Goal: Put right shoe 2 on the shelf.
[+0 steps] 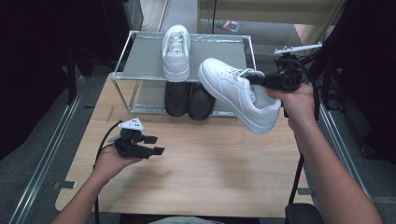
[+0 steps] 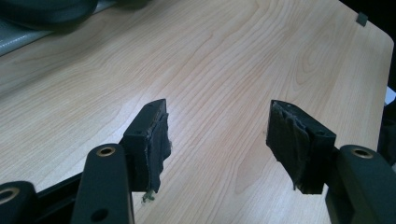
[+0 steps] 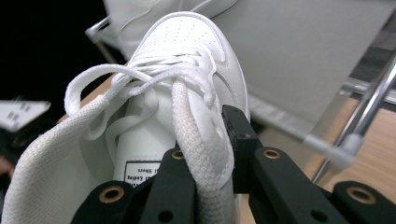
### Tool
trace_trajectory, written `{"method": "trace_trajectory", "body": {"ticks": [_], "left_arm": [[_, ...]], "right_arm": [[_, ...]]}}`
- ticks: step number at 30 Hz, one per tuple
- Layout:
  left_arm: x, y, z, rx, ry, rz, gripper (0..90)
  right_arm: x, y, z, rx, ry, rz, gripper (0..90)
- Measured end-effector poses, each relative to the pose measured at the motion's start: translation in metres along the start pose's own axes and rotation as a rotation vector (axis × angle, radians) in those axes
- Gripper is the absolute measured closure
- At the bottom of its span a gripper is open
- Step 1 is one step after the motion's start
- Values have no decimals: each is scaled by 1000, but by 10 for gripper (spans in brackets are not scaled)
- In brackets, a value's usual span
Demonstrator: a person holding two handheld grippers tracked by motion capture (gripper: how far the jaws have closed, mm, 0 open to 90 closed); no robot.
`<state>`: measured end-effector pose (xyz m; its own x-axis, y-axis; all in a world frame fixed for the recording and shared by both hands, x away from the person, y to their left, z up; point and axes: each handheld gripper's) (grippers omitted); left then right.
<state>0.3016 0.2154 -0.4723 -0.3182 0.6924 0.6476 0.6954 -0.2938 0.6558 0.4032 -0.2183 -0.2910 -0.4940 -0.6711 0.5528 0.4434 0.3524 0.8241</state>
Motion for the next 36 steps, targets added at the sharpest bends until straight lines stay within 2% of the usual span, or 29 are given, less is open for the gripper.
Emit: {"method": "trace_trajectory", "body": {"ticks": [2,4,6,9,13,15,17,18,22,23,27,28,36], "left_arm": [[-1,0,0,-3,1,3,391],[-1,1,0,-6,-2,9,391],[-1,1,0,-6,-4,11,391],[-2,2,1,-10,-10,11,391],[-2,2,1,-12,-15,9,391],[-2,2,1,-14,-19,10,391],[-3,3,1,-16,-17,9,391],[-3,3,1,-18,-19,10,391],[-6,4,-1,-43,-10,30,391],[-8,5,-2,-49,-15,36,391],[-10,7,-3,-59,-33,37,391],[-11,10,-3,-70,-45,32,391],[-21,19,-6,-101,-80,44,392]], "right_arm": [[-2,4,-2,-13,-16,-6,843],[-9,18,-7,-43,-72,-20,843],[-11,21,-8,-50,-83,-21,843],[-22,34,-12,-72,-123,-27,842],[-41,49,-15,-110,-187,-29,840],[-58,62,-18,-129,-232,-27,839],[-62,64,-18,-134,-240,-27,839],[-73,72,-20,-160,-262,-24,839],[-86,79,-22,-190,-299,-19,839],[-95,84,-23,-216,-325,-21,838],[-107,88,-25,-255,-356,-28,837],[-115,91,-26,-274,-380,-32,837],[-139,100,-29,-317,-438,-18,832]]}}
Point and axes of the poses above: each handheld gripper's, and its own axes: x roughly backward along the jaws, y roughly out of its top, z roughly to its left, and after that the axes turned 10 degrees about x, right-handed
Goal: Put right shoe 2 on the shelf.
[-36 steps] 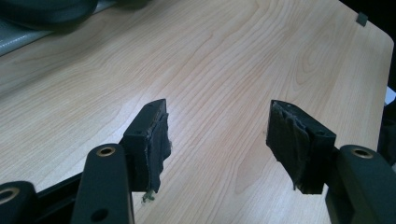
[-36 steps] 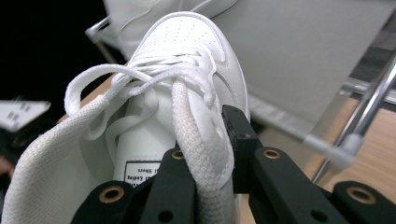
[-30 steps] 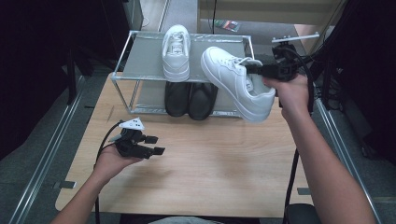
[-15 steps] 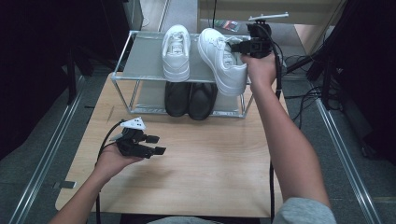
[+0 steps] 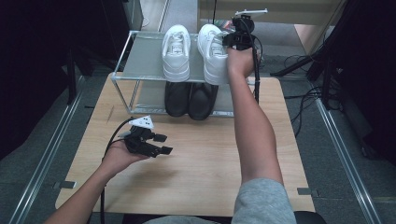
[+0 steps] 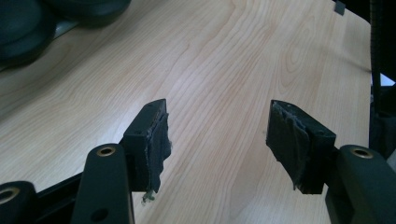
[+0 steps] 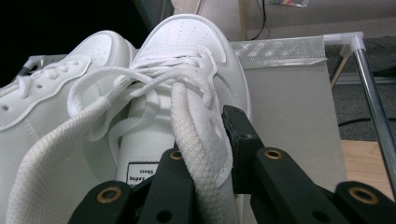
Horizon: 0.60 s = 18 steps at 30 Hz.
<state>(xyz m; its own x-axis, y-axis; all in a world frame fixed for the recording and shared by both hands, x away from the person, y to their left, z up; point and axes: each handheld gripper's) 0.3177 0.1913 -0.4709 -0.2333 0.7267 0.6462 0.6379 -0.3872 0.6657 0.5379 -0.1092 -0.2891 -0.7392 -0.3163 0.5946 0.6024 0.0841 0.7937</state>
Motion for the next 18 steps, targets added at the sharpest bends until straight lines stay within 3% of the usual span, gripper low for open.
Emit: {"method": "trace_trajectory", "body": {"ticks": [9,18], "left_arm": [[-9,9,-2,-26,-30,19,392],[-9,8,-4,-38,-34,24,393]], "right_arm": [[-25,9,15,-75,-47,-1,825],[-32,14,30,-79,-74,-5,810]]}}
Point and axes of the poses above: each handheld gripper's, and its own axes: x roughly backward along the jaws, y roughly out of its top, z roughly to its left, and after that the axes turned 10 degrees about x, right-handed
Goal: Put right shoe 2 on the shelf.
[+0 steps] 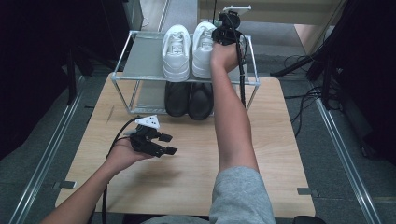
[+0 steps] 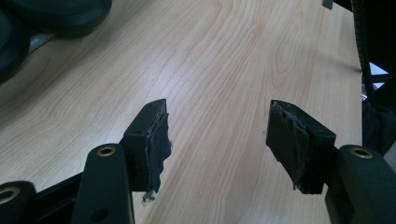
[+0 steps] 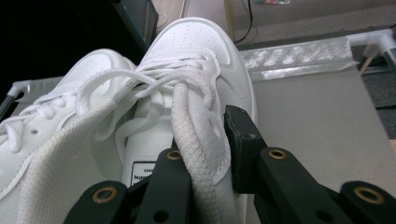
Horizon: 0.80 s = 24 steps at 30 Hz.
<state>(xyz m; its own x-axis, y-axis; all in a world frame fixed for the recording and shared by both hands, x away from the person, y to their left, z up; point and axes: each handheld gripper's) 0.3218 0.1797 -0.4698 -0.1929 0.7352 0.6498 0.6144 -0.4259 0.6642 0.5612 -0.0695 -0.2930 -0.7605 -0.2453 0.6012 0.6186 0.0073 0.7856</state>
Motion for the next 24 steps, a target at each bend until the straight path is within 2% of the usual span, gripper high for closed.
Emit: {"method": "trace_trajectory", "body": {"ticks": [2,3,7,12,13,15,17,24], "left_arm": [[0,0,0,0,-2,5,392],[0,-1,0,1,-1,7,392],[-1,-1,-1,3,2,4,393],[-2,0,1,9,-4,11,392],[-3,0,2,7,2,12,392],[-3,-1,2,7,2,12,392],[-3,-1,2,8,0,10,393],[-2,-1,3,14,5,8,392]], "right_arm": [[-2,-2,5,11,4,11,799],[-3,-4,11,51,-15,8,786],[-3,-4,15,62,-19,4,761],[-3,-5,14,76,-1,-1,701],[-3,-5,13,70,21,-4,658],[-2,-5,13,74,23,-2,650],[-2,-5,14,99,24,-2,626],[7,-6,8,129,56,-3,575]]}}
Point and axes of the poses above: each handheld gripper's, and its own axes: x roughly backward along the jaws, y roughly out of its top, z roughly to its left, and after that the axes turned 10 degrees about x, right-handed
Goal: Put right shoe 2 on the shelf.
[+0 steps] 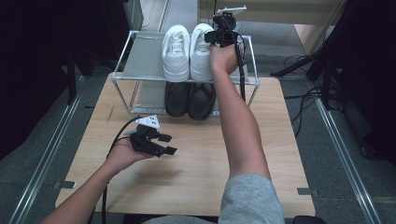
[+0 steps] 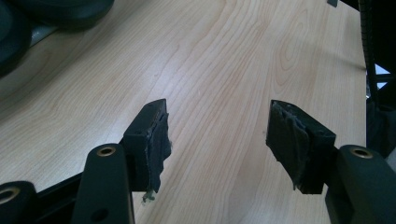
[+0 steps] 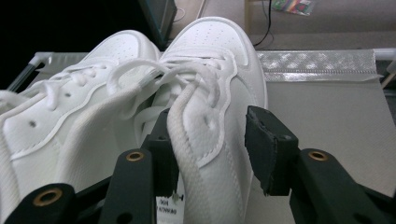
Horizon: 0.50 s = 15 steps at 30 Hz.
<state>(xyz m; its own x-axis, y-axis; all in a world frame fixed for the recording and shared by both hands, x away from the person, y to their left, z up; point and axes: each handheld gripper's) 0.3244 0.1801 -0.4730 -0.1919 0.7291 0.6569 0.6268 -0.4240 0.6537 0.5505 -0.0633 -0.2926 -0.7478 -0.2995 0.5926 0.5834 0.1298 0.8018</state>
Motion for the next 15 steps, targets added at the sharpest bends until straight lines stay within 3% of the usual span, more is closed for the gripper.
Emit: {"method": "trace_trajectory", "body": {"ticks": [1,3,15], "left_arm": [[0,0,0,0,0,0,392],[0,0,0,-1,-3,7,392],[-3,1,-1,-2,0,17,390]], "right_arm": [[4,-1,0,40,11,7,578],[8,-2,-1,65,22,9,581],[41,-14,-21,66,153,-6,585]]}}
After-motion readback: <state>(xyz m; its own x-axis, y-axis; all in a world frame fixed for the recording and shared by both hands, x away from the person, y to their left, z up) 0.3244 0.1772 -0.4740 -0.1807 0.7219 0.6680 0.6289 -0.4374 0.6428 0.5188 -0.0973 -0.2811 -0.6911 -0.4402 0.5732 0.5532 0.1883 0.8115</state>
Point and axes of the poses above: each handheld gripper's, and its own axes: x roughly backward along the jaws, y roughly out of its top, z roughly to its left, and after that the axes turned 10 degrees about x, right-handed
